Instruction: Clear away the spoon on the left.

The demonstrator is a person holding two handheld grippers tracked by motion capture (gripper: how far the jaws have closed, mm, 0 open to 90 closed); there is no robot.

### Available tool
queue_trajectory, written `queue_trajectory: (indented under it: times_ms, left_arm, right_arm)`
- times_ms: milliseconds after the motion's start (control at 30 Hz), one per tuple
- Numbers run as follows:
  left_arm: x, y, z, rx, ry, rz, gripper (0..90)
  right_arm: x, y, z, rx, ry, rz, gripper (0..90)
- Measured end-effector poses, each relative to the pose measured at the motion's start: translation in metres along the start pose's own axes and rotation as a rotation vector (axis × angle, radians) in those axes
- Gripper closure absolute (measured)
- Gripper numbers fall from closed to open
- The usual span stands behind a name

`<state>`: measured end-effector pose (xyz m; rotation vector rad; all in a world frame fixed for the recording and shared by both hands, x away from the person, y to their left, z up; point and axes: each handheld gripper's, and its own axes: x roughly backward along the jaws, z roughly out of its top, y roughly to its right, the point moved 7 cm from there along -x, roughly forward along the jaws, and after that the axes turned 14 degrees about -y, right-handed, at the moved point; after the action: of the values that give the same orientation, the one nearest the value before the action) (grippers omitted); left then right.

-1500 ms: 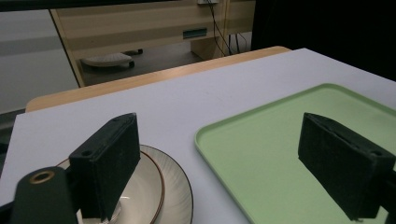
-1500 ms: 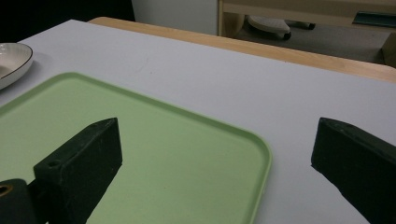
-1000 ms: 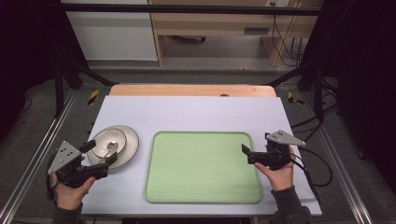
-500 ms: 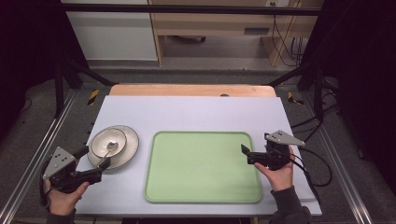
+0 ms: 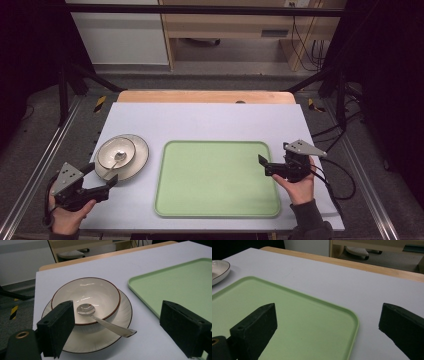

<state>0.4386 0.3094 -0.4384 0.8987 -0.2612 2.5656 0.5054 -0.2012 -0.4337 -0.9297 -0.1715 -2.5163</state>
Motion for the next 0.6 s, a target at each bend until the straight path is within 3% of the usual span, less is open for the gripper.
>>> queue_trajectory:
  times_ms: [233,567,600]
  left_arm:
    - [-0.006,-0.003,-0.006,-0.011,-0.033,0.013,16.3]
    - [-0.013,-0.003,-0.011,-0.039,-0.071,0.043,26.9]
    - [-0.014,-0.003,-0.012,-0.041,-0.075,0.044,31.2]
  right_arm:
    - [-0.001,-0.001,0.0,-0.001,-0.006,0.001,2.0]
    - [-0.002,-0.001,-0.001,0.003,-0.009,0.002,1.8]
    - [-0.003,-0.001,-0.001,0.005,-0.01,-0.004,1.8]
